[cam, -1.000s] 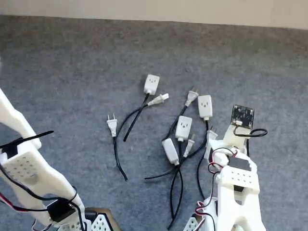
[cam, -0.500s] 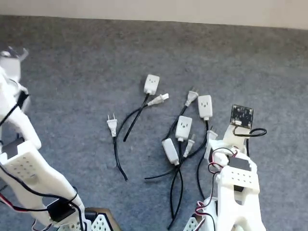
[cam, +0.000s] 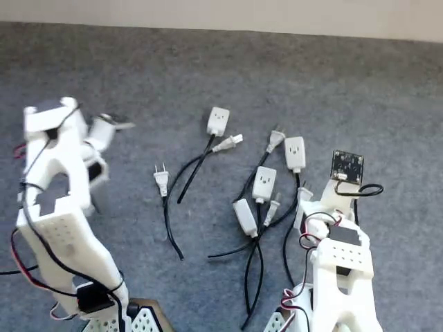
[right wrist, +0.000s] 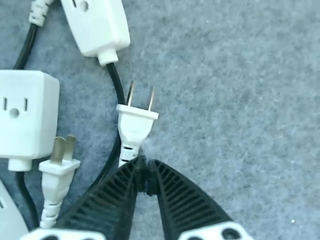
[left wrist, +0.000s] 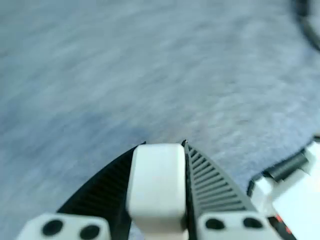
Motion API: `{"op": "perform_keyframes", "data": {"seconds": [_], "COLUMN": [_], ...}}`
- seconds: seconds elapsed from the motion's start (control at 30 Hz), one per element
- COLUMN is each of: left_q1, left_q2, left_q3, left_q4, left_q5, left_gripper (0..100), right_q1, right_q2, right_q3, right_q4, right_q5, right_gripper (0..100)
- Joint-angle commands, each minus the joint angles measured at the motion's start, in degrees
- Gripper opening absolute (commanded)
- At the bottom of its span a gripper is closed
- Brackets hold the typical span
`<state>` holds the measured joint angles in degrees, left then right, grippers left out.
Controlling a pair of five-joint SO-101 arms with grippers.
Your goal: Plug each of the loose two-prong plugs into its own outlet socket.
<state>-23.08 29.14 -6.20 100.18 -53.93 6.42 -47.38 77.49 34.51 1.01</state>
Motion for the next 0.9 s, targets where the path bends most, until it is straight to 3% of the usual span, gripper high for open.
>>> {"op": "perform_keyframes", "data": {"seconds": [0.0, 0.2, 0.33, 0.47, 0.63, 0.87], "left_q1": [6.20, 12.62, 16.48, 18.24, 18.07, 16.31], "left_q2": [-3.56, -14.99, -34.51, -55.16, -67.38, -67.65], "left_q3": [4.79, 13.67, 32.13, 50.86, 64.13, 62.55], "left_q4": [-4.48, -15.82, -29.10, -37.01, -40.53, -40.18], "left_q5": [0.35, 6.86, 9.76, 10.11, 9.76, 9.76], "left_gripper": [7, 4, 4, 9, 13, 23], "right_q1": [-0.40, -0.48, -0.48, -0.48, -0.48, -0.48], "right_q2": [0.04, 0.04, 0.04, 0.04, 0.04, 0.04], "right_q3": [-0.31, -0.31, -0.40, -0.40, -0.31, -0.31], "right_q4": [-0.92, -0.92, -0.92, -0.92, -0.92, -0.92], "right_q5": [0.62, 0.62, 0.62, 0.62, 0.62, 0.62], "right_gripper": [1.0, 1.0, 1.0, 1.0, 1.0, 1.0]}}
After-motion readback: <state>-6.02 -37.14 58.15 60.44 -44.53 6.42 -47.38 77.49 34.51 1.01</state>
